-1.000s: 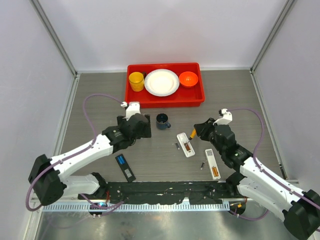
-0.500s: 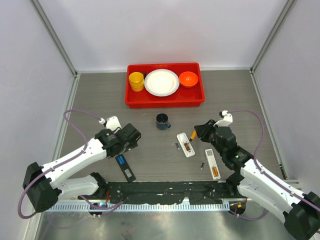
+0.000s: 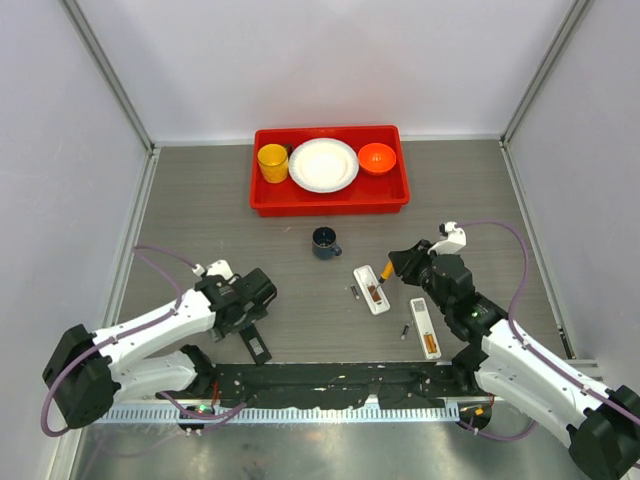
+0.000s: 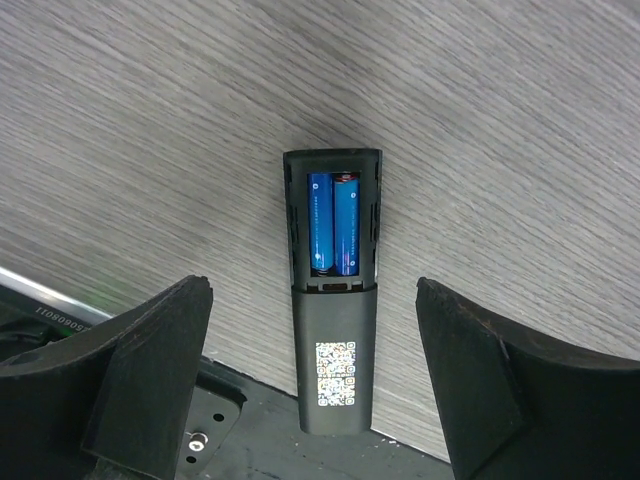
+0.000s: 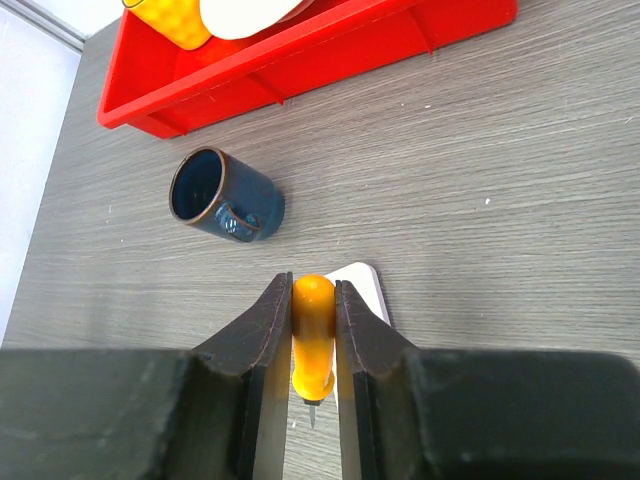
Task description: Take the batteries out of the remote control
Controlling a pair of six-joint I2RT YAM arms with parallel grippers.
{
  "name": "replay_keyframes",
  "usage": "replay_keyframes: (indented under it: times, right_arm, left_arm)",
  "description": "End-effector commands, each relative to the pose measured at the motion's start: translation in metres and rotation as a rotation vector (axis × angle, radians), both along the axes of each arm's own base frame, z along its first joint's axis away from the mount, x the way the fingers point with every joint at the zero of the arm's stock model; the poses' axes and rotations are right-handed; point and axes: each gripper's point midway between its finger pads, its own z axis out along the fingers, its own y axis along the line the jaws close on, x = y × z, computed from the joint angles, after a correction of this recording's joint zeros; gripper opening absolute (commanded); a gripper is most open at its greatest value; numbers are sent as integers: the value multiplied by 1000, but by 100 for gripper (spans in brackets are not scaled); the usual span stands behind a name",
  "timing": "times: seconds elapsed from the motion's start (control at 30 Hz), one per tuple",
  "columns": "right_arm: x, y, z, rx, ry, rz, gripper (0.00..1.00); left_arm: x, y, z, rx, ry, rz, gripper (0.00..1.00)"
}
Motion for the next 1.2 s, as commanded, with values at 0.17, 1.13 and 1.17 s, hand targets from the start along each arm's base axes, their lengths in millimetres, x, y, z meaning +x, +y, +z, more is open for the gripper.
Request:
replay_keyframes:
  times: [0.17, 1.13, 1.17]
  right_arm:
    - [1, 0, 16, 37, -54, -7, 1]
    - [1, -3, 8, 15, -33, -19, 1]
    - [1, -4, 7, 11, -32, -22, 1]
  left_arm:
    - [9, -15, -22, -19, 13, -13, 82]
    - [57, -52, -31, 94, 13, -276, 28]
    - [62, -56, -30, 106, 14, -321, 28]
